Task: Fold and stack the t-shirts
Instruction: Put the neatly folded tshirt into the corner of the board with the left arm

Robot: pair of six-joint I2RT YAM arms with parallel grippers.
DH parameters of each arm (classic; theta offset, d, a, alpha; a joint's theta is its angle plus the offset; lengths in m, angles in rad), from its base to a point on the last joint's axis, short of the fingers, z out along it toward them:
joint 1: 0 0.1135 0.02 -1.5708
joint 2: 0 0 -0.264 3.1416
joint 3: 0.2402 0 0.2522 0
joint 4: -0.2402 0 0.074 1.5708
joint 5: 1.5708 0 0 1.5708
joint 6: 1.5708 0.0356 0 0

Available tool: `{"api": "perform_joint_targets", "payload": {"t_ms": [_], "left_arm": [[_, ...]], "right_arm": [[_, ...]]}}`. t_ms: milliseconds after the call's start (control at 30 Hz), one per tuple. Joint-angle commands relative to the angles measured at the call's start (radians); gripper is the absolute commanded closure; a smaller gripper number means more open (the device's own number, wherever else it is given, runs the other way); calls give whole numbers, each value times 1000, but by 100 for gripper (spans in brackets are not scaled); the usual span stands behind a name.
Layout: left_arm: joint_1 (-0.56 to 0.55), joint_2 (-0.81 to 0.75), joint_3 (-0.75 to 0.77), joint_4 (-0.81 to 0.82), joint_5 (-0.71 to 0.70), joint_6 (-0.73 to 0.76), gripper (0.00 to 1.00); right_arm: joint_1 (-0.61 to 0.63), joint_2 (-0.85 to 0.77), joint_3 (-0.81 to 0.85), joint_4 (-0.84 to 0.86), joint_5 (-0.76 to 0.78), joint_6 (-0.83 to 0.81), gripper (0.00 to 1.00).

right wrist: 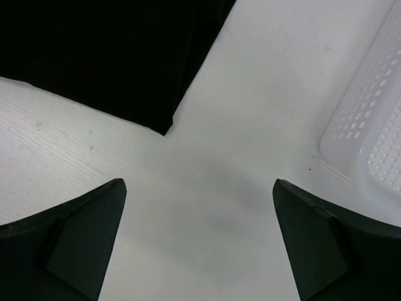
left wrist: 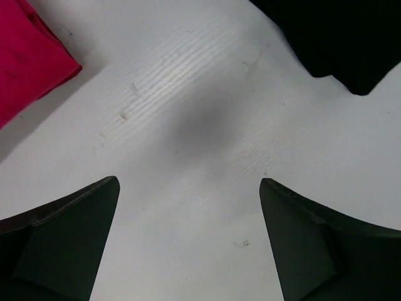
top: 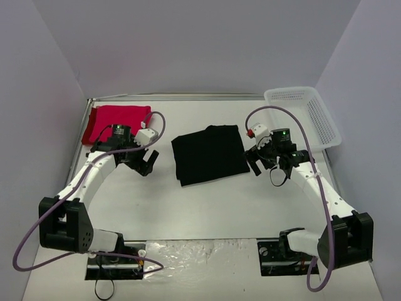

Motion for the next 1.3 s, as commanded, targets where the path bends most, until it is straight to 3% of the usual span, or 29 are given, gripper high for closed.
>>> {"api": "perform_joint_targets", "payload": {"t_ms": [0, 167, 267, 333, 400, 433, 700, 967, 1267], "left_arm": [[-3, -123, -73, 60, 40, 30, 6], [23, -226, -134, 104, -3, 17, 6], [67, -246, -119, 102, 75, -30, 6], [96, -246, -119, 125, 142, -99, 6], [151, -264, -140, 172, 262, -165, 6], [193, -272, -174, 197, 289, -183, 6], [238, -261, -220, 259, 308, -225, 6], [271, -260, -254, 323, 393, -306, 6], [294, -220, -271, 363, 391, -362, 6]], "right_arm": [[8, 30, -17, 18, -25, 22, 0], [56, 94, 5, 29, -52, 43, 0], [128, 109, 45, 18, -54, -28, 0], [220, 146, 73, -6, 47, -64, 0], [351, 218, 97, -39, 281, -87, 0], [382, 240, 107, -46, 320, -98, 0], [565, 523, 343, -168, 259, -111, 0], [750, 677, 505, -201, 276, -119, 0], [810, 816, 543, -131, 375, -171, 0]]}}
